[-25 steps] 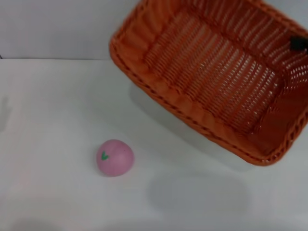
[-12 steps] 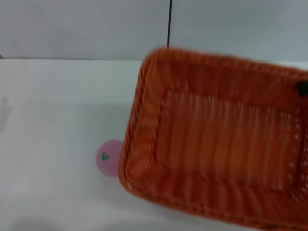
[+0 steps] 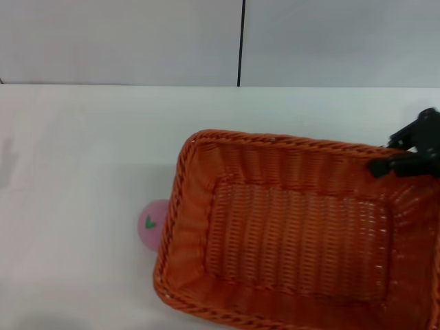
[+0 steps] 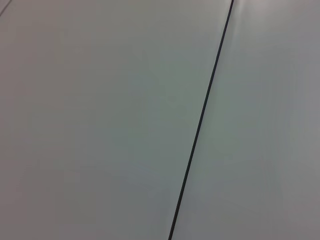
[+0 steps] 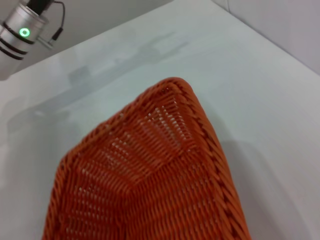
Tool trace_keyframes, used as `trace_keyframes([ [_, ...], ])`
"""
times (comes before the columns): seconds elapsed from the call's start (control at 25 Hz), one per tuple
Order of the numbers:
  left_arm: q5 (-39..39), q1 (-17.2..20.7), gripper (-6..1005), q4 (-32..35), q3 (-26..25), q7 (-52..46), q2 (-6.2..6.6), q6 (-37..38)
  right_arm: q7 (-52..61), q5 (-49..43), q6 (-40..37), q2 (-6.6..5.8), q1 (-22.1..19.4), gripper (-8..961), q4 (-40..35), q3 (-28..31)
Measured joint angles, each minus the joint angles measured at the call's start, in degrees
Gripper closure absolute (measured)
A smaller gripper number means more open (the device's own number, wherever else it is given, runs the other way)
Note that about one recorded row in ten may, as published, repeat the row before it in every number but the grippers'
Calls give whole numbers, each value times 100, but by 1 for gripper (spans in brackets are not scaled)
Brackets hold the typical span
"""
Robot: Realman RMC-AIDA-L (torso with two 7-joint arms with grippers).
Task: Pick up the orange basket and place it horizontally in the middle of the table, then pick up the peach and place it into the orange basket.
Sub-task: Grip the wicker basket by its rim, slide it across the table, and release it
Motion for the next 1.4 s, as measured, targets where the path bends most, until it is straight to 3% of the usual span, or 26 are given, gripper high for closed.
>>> trace_keyframes([
  [0.2,0,-11,173,0,0,0,0,-6,-295,-216,472,57,256,794,606,-56],
  [0.6,0,12,173,-1,0,0,1,1,-361,-259,796,149,607,795,897,-353],
  [1.0,0,14,173,62,17,0,1,2,-335,-283,1158,319,761,795,999,-484],
  [1.4,2,20,173,70,18,3,1,2,-249,-292,1314,328,730,774,1018,-446],
])
